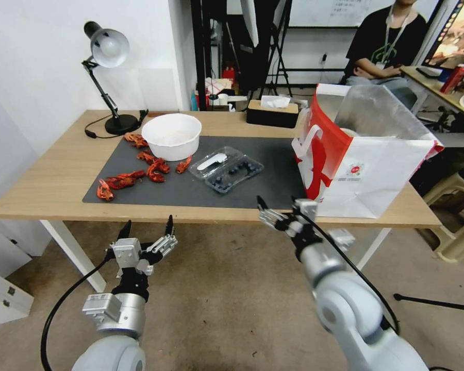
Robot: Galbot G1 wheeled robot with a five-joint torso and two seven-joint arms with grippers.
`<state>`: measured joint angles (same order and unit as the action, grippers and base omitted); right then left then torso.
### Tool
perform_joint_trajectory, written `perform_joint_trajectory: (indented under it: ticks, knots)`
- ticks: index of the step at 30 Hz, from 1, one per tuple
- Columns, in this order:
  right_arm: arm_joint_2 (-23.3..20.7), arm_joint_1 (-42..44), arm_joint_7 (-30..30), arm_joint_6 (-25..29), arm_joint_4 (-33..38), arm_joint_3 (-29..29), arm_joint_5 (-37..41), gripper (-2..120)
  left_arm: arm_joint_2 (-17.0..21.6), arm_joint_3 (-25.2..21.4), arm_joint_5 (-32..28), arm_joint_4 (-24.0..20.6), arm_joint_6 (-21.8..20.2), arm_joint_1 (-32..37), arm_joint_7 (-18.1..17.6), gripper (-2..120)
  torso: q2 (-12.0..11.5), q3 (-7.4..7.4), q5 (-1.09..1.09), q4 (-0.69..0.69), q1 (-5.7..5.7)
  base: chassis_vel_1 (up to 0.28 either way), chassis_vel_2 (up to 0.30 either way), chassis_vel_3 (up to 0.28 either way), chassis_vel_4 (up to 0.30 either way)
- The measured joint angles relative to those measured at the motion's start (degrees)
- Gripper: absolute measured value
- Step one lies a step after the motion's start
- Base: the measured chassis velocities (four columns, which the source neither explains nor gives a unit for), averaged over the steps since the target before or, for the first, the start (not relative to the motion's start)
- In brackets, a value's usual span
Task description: Close the takeout container lid, then place the container into the takeout bag.
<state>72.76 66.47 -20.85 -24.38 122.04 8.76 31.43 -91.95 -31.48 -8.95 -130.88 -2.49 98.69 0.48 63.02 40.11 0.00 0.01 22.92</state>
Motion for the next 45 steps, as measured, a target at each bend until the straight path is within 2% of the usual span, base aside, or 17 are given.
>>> perform_joint_trajectory:
  ticks: [3, 8, 20, 33, 45]
  knots:
    - [1.6, -6.7, -5.8, -1.9, -4.4, -4.8, 2.1, 100, -0.2, -0.4, 0.0, 0.1, 0.1, 0.0, 0.0, 100, 0.0, 0.0, -0.01, -0.01, 0.0, 0.0, 0.0, 0.0, 0.0]
    - [4.0, -11.9, -11.4, -4.5, -8.5, -9.2, 3.0, 100, -0.2, -0.7, 0.1, 0.4, 0.4, 0.0, 0.0, 100, 0.0, 0.0, -0.02, -0.01, 0.0, 0.0, 0.0, 0.0, 0.0]
    - [7.6, -20.1, -20.7, -9.5, -16.4, -13.5, 5.7, 100, -0.2, -0.9, 0.1, 1.2, 1.0, -0.3, -0.1, 100, 0.0, 0.0, 0.0, -0.01, 0.0, 0.0, 0.0, 0.0, 0.0]
    - [9.1, -25.2, -25.3, -12.0, -22.2, -15.8, 10.0, 100, -0.2, -1.2, -0.2, 1.6, 1.0, -0.6, -0.1, 100, 0.0, 0.0, 0.0, -0.01, 0.0, 0.0, 0.0, 0.0, 0.0]
    - [9.9, -25.1, -27.4, -14.6, -22.0, -15.7, 11.5, 100, -0.2, -1.4, -0.6, 2.5, 1.1, -1.3, -0.2, 100, 0.0, 0.0, 0.0, -0.01, 0.0, 0.0, 0.0, 0.0, 0.0]
